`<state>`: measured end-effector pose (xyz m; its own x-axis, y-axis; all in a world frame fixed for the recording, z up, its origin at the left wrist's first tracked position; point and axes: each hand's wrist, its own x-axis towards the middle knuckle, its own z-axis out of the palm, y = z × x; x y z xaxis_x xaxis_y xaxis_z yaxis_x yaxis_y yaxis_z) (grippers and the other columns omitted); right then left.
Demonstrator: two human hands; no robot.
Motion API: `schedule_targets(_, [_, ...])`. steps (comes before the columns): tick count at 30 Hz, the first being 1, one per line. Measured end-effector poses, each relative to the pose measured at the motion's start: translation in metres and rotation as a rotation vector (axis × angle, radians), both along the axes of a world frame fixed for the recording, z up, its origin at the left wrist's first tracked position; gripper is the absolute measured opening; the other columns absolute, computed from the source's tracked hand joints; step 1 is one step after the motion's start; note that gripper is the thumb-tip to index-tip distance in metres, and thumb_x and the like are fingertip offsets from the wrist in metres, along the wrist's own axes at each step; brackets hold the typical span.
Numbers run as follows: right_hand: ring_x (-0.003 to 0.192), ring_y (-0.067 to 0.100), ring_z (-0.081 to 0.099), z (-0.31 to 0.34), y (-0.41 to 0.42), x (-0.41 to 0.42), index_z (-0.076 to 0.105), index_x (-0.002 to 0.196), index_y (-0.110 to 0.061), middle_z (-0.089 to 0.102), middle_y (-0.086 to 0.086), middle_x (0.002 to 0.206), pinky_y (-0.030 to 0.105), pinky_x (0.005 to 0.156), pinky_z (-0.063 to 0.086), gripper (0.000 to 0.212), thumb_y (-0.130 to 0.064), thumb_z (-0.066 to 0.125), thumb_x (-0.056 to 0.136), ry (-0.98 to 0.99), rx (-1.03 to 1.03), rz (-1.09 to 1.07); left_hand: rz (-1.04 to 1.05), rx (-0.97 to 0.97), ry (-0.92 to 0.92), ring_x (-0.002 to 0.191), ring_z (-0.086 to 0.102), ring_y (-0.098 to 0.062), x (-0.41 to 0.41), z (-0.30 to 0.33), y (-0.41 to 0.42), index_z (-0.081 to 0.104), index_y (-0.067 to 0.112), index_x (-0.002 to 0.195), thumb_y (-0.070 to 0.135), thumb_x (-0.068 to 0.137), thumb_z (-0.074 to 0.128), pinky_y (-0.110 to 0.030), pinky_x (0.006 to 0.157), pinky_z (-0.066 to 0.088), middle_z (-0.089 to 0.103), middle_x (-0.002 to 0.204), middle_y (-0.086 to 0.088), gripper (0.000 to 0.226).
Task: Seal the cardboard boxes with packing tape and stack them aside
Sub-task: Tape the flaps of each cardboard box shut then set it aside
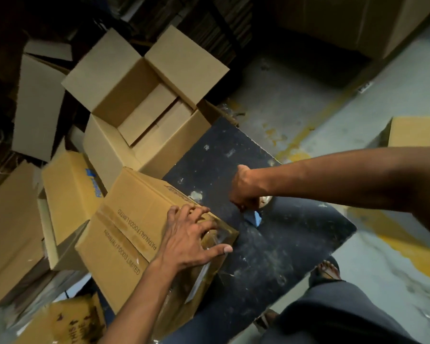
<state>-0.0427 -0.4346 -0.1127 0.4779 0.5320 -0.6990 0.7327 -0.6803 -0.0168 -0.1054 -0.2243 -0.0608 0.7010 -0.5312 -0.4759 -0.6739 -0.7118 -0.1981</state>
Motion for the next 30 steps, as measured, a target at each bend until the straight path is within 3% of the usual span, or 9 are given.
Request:
schedule_targets(2, [0.116,0.028,0.066,-0.026,-0.016,0.013,0.072,0.123,-0.024,0.071,0.001,0.127,0.018,0.07,0.047,0.034,-0.037,0.073,0.092,0.113,0.074,-0.1,-0.015,0.065,0.037,0.147,0.026,-0.02,0.01,0.0,-0.007,0.066,0.051,0.129,0.106,0.064,-0.005,-0.061,0.118,0.012,0.041,0.159,0.015,0.111])
schedule_targets(3, [0.117,0.031,0.065,-0.037,-0.023,0.018,0.073,0.122,-0.016,0.071,0.008,0.128,0.021,0.069,0.05,0.034,-0.035,0.072,0.094,0.164,0.113,-0.125,-0.03,0.095,0.063,0.148,0.024,-0.019,0.015,-0.001,-0.01,0.065,0.052,0.129,0.106,0.063,-0.006,-0.062,0.118,0.009,0.041,0.159,0.017,0.111])
schedule_targets(6, [0.117,0.032,0.066,-0.057,-0.033,0.027,0.07,0.128,-0.015,0.069,0.01,0.131,0.038,0.095,0.053,0.04,-0.039,0.07,0.095,0.192,0.154,-0.115,-0.064,0.158,0.151,0.149,0.025,-0.019,0.027,-0.005,-0.019,0.066,0.05,0.129,0.106,0.064,-0.005,-0.065,0.119,0.005,0.043,0.159,0.017,0.112])
schedule_targets(9, [0.117,0.025,0.066,-0.062,-0.033,0.031,0.071,0.13,-0.029,0.07,-0.003,0.129,0.034,0.092,0.049,0.041,-0.034,0.073,0.089,0.196,0.202,-0.22,-0.123,0.172,0.222,0.148,0.03,-0.018,0.036,-0.004,-0.023,0.064,0.046,0.134,0.104,0.066,-0.006,-0.065,0.12,0.004,0.047,0.157,0.016,0.114])
schedule_targets(12, [0.113,0.022,0.069,-0.064,-0.029,0.037,0.074,0.122,-0.039,0.073,-0.007,0.123,0.042,0.101,0.053,0.038,-0.033,0.074,0.084,0.147,0.216,-0.284,-0.103,-0.077,0.269,0.142,0.043,-0.014,0.039,-0.006,-0.009,0.061,0.037,0.142,0.102,0.074,0.005,-0.058,0.122,0.008,0.057,0.147,0.015,0.11])
schedule_targets(15, [0.11,0.021,0.067,-0.067,-0.03,0.039,0.071,0.12,-0.044,0.071,-0.01,0.117,0.046,0.105,0.046,0.036,-0.047,0.075,0.084,0.052,0.22,-0.294,-0.128,-0.337,0.234,0.124,0.058,-0.008,0.031,-0.01,0.014,0.071,0.028,0.127,0.097,0.082,0.023,-0.054,0.121,0.02,0.07,0.125,0.015,0.096])
schedule_targets(18, [0.117,0.025,0.061,-0.075,-0.033,0.038,0.07,0.12,-0.033,0.069,-0.002,0.118,0.047,0.102,0.041,0.034,-0.045,0.071,0.088,-0.019,0.25,-0.303,-0.16,-0.232,0.239,0.122,0.058,-0.007,0.024,-0.011,0.016,0.072,0.03,0.122,0.099,0.08,0.023,-0.06,0.12,0.021,0.071,0.121,0.017,0.094])
schedule_targets(24, [0.119,0.031,0.06,-0.082,-0.033,0.033,0.066,0.121,-0.022,0.068,0.007,0.119,0.049,0.097,0.045,0.029,-0.036,0.064,0.096,-0.127,0.303,-0.304,-0.221,0.194,0.289,0.148,0.036,-0.013,0.04,-0.008,-0.019,0.058,0.042,0.142,0.105,0.063,-0.006,-0.059,0.124,0.003,0.054,0.149,0.021,0.12])
schedule_targets(30, [0.129,0.03,0.051,-0.084,-0.027,0.019,0.062,0.128,-0.019,0.063,0.009,0.129,0.052,0.102,0.04,0.031,-0.029,0.063,0.098,-0.185,0.313,-0.332,-0.123,0.107,0.32,0.155,0.023,-0.015,0.041,-0.004,-0.02,0.049,0.04,0.151,0.1,0.068,-0.012,-0.06,0.125,-0.003,0.044,0.159,0.015,0.119])
